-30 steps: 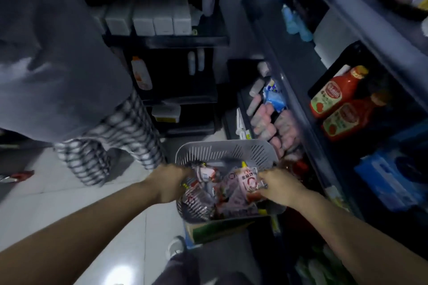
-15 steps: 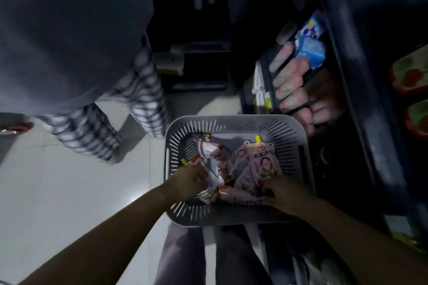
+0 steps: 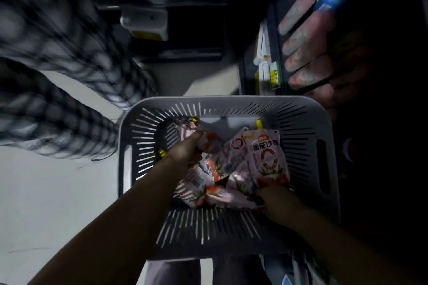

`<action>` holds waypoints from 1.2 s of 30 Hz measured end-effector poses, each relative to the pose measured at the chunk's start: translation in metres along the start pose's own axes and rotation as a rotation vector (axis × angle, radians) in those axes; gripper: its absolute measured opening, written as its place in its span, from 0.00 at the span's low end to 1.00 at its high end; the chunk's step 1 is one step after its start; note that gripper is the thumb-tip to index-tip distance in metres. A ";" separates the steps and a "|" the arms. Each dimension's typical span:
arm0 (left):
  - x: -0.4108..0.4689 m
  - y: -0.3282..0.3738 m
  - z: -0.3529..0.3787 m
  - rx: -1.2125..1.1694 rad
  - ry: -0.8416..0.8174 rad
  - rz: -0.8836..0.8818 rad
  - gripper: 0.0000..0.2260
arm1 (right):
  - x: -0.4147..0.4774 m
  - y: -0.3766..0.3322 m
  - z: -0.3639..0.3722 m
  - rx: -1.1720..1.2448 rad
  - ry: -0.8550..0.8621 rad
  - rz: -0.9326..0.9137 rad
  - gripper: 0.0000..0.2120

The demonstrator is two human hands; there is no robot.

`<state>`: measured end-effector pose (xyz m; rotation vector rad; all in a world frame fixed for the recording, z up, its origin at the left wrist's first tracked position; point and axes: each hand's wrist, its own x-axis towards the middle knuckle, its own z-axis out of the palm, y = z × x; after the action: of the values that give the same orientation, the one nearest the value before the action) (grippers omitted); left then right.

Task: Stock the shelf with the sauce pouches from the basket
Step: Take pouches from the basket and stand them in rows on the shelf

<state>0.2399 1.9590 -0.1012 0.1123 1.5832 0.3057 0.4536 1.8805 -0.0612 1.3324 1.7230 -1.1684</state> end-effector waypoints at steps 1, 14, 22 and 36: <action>0.007 0.000 0.005 -0.029 0.012 -0.014 0.15 | 0.002 -0.001 -0.004 -0.019 -0.035 -0.003 0.16; 0.027 -0.013 -0.001 -0.326 -0.081 -0.013 0.07 | 0.019 -0.014 -0.092 0.516 0.183 0.109 0.05; -0.025 -0.037 -0.033 -0.178 -0.187 -0.012 0.12 | 0.036 -0.017 -0.024 1.512 0.709 0.385 0.20; -0.041 -0.054 -0.031 -0.312 -0.414 0.052 0.14 | 0.021 -0.037 -0.026 1.450 0.721 0.347 0.17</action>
<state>0.2173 1.8929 -0.0759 -0.0252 1.1095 0.5305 0.4126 1.9090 -0.0606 3.0128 0.6932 -1.9277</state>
